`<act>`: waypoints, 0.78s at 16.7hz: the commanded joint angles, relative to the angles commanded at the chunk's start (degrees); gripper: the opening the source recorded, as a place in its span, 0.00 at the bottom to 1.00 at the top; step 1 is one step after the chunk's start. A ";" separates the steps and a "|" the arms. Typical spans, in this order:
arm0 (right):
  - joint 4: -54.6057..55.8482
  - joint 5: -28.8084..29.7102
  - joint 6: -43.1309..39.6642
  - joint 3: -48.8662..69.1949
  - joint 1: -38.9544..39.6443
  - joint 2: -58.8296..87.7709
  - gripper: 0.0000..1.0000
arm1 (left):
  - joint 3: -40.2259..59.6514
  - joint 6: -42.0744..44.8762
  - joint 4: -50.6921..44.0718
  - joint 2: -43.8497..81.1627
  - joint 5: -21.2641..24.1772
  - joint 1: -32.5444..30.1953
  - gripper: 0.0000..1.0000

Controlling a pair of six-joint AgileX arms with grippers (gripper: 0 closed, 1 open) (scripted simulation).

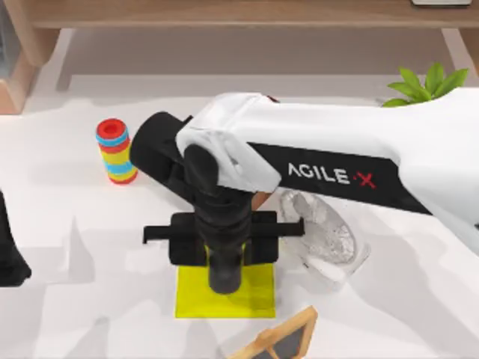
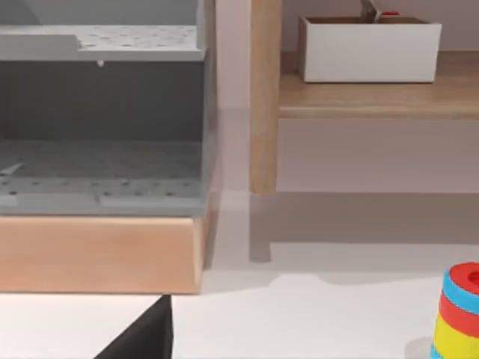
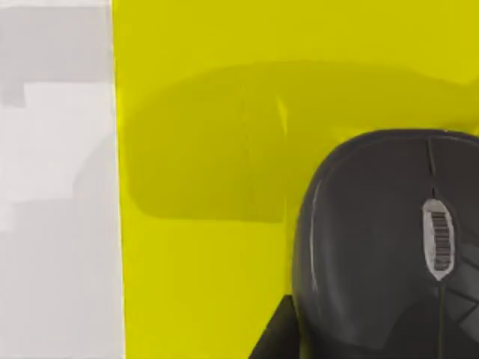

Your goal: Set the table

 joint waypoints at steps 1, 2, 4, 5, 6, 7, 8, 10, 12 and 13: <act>0.00 0.00 0.00 0.00 0.00 0.00 0.53 | 0.00 0.00 0.00 0.00 0.00 0.00 1.00; 0.00 0.00 0.00 0.00 0.00 0.00 0.60 | 0.00 0.00 0.00 0.00 0.00 0.00 1.00; 0.00 0.00 0.00 0.00 0.00 0.00 0.75 | 0.00 0.00 0.00 0.00 0.00 0.00 1.00; 0.00 0.00 0.00 0.00 0.00 0.00 0.83 | 0.00 0.00 0.00 0.00 0.00 0.00 1.00; 0.00 0.00 0.00 0.00 0.00 0.00 0.90 | 0.00 0.00 0.00 0.00 0.00 0.00 1.00; 0.00 0.00 0.00 0.00 0.00 0.00 0.98 | 0.00 0.00 0.00 0.00 0.00 0.00 1.00; 0.00 0.00 0.00 0.00 0.00 0.00 1.00 | 0.00 0.00 0.00 0.00 0.00 0.00 1.00; 0.00 0.00 0.00 0.00 0.00 0.00 1.00 | 0.00 0.00 0.00 0.00 0.00 0.00 1.00; 0.00 0.00 0.00 0.00 0.00 0.00 1.00 | 0.00 0.00 0.00 0.00 0.00 0.00 1.00; 0.00 0.00 0.00 0.00 0.00 0.00 1.00 | 0.00 0.00 0.00 0.00 0.00 0.00 1.00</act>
